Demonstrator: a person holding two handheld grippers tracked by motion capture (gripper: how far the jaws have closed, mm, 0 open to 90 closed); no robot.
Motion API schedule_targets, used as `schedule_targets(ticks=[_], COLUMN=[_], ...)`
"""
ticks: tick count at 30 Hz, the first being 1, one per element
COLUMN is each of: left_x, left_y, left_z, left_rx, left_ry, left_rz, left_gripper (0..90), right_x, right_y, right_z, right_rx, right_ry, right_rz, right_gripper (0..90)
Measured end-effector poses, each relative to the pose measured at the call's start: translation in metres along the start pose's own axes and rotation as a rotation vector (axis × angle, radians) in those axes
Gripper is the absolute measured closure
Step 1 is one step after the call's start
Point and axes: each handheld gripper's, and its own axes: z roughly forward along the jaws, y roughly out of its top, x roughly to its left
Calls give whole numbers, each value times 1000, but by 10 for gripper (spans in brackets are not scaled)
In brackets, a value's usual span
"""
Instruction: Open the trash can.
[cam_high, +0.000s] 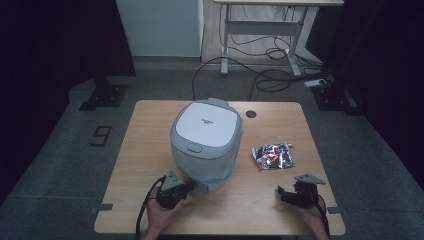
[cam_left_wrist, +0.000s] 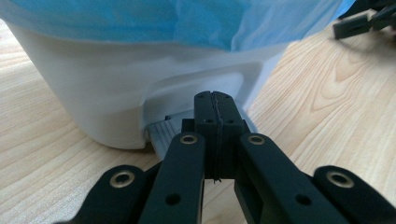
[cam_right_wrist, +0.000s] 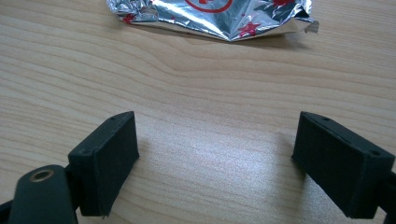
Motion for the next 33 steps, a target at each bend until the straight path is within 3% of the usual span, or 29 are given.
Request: schedule_targets(ticks=[4, 15, 23, 33], left_x=[-2, -2, -1, -2], left_y=[-5, -6, -6, -9], left_z=[9, 11, 12, 14], left_rx=[49, 58, 63, 70], left_ry=[10, 34, 26, 33], left_rz=[19, 17, -6, 3], left_gripper=[900, 900, 900, 900], right_x=[0, 0, 1, 1], right_y=[0, 0, 0, 0], right_z=[0, 0, 0, 0], right_rx=[0, 0, -1, -2], right_ry=[-1, 0, -2, 0], right_rz=[1, 2, 2, 0], right_gripper=[132, 134, 138, 146])
